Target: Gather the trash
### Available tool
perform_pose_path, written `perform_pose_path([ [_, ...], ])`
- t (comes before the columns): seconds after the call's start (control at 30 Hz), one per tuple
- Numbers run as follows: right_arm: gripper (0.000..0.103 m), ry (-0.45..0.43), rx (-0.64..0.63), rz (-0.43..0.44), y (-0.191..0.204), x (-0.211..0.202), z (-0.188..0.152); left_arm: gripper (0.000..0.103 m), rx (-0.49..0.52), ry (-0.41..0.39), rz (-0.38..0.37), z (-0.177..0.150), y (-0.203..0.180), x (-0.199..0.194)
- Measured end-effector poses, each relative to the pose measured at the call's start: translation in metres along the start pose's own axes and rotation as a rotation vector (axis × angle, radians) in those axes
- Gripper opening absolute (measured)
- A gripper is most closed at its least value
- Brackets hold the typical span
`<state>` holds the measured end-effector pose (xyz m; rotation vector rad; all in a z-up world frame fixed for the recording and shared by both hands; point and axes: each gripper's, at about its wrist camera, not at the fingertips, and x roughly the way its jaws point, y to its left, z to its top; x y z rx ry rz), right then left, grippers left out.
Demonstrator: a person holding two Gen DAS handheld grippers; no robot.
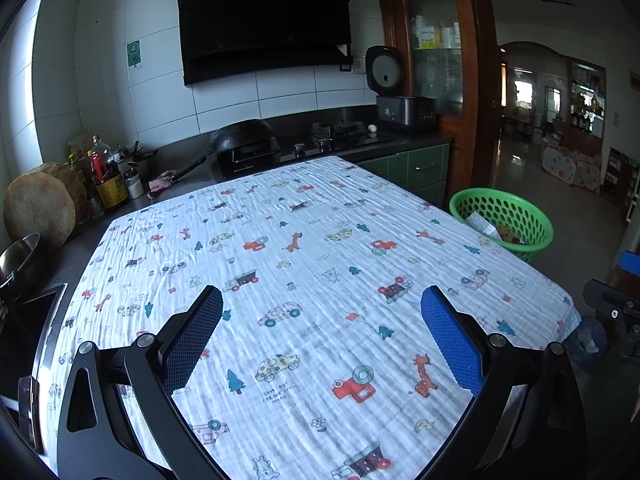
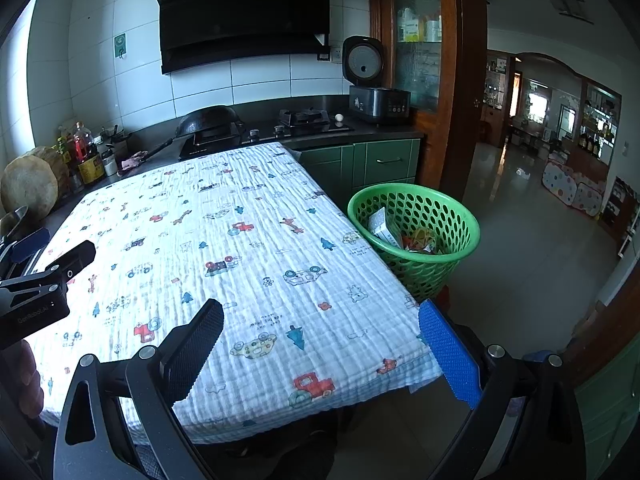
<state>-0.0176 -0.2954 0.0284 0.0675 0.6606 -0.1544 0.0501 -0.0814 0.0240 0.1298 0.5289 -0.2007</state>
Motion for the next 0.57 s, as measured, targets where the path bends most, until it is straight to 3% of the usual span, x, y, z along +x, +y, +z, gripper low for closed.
perform_pose_path([
  [0.57,0.095,0.001,-0.003,-0.002,0.0024,0.0016,-0.0010,0.098,-0.009,0.008,0.016,-0.0025,0.0017,0.0015],
])
